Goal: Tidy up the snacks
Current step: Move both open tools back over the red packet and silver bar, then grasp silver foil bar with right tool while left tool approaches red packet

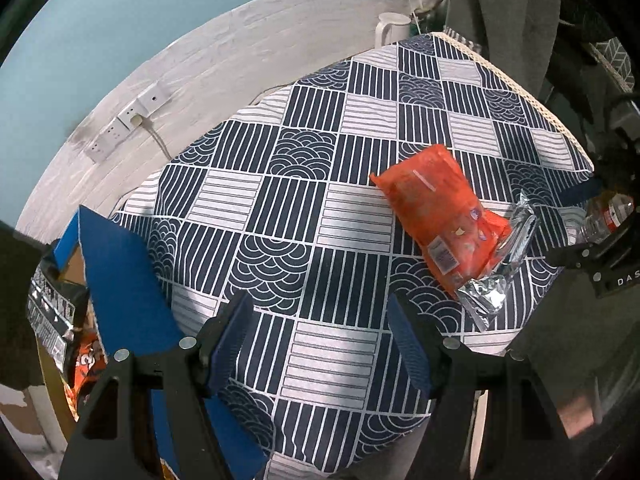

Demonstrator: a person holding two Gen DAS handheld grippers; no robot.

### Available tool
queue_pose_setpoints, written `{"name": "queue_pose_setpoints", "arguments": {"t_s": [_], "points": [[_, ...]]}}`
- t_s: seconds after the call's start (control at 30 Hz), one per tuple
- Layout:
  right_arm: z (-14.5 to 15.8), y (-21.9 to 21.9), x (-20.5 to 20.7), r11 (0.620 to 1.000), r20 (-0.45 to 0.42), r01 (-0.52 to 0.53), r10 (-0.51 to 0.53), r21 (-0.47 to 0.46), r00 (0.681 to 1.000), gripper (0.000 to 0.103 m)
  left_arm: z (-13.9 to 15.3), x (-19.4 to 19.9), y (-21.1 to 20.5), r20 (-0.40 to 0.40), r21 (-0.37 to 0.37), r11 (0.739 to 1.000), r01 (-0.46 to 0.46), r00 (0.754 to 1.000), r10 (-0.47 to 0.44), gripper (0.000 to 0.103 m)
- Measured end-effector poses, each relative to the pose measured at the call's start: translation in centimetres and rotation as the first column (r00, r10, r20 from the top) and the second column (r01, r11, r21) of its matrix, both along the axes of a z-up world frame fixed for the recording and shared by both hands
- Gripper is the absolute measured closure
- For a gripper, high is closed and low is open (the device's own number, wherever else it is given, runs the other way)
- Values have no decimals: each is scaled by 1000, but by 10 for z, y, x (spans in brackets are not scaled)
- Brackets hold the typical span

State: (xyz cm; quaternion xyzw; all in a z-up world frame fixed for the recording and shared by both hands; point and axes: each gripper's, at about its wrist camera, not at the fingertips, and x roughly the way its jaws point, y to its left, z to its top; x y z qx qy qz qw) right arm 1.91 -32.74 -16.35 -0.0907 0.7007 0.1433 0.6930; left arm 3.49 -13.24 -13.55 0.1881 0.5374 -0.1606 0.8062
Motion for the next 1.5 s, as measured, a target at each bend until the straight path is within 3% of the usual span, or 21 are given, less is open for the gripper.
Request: {"name": "queue_pose_setpoints", "arguments": {"t_s": [0.37,0.9,1.27,1.5], "points": [[-41,-7,14,994,-38,7,-12,-112,999,27,-10,7,3,-26,7,1000,-22,999,22,32],[-61,-36,78,961,84,64,-43,-269,996,24,-25,17,13,-81,0,999,-53,995,53,32],[-68,-43,126,975,144,114,-86,-193,986,24,-37,30,15,-114,0,997,-74,991,74,32],[-66,-24,188,973,167,148,-119,-176,979,24,-42,36,16,-129,-2,996,-92,987,91,32]]}}
